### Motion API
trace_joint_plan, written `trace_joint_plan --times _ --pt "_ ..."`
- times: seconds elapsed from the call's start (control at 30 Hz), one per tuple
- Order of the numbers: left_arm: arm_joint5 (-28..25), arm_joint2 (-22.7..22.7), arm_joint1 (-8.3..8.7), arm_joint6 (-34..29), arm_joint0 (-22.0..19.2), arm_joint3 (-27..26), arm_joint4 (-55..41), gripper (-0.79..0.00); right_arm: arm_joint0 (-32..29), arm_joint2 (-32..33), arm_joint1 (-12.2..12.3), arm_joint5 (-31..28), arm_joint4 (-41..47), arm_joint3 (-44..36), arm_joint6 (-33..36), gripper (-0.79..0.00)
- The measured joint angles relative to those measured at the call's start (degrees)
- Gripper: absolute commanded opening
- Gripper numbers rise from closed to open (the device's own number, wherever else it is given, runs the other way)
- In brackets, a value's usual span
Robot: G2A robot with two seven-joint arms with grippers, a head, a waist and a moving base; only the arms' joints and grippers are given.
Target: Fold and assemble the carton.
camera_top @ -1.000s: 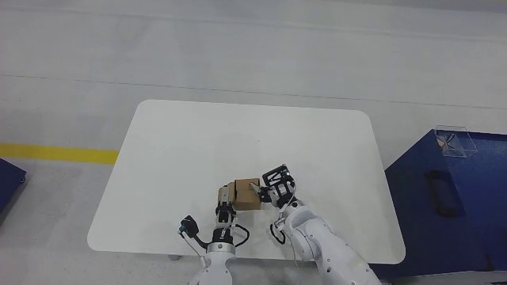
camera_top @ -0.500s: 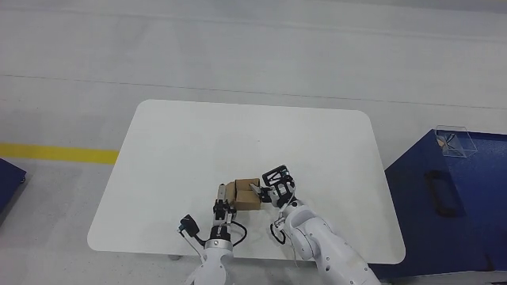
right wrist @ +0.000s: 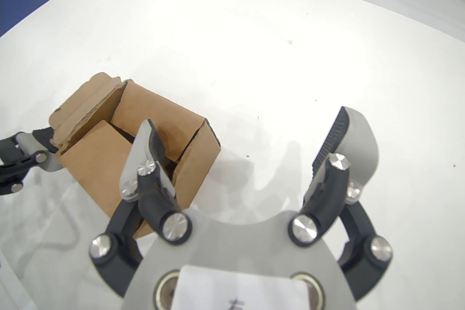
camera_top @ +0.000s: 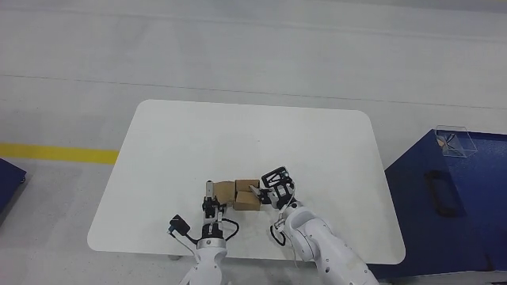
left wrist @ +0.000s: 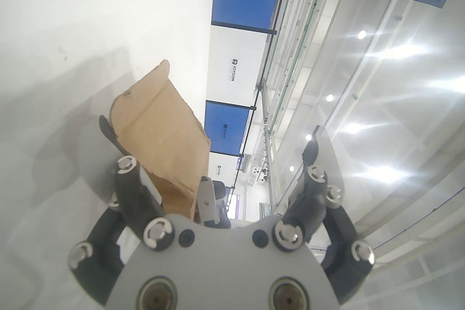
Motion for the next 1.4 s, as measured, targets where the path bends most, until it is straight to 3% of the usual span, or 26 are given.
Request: trace_joint_plan --times 0.47,0.83,1.1,1.4 --pt "0.88 -0.84 -0.35 0.04 1.19 -5.39 6.07 0.0 -1.59 2.07 -0.05 -1.18 -0.92 -1.81 0.55 0.0" --pt "2.22 0.93 -1.03 -0.73 0.87 -6.2 10.11 0.0 -2.52 3.76 -0.11 -1.98 -0.93 -3.07 0.07 0.0" --pt "6.38 2.84 -1.86 -2.41 -1.14 -4.76 10.75 0.0 -5.14 11.4 0.99 -0.84 0.99 -6.76 -1.84 0.0" --pt "8.55 3.84 -2.39 -4.98 -0.66 -5.91 9.51 0.0 -6.6 16.26 1.77 -5.14 3.39 -6.13 0.74 0.0"
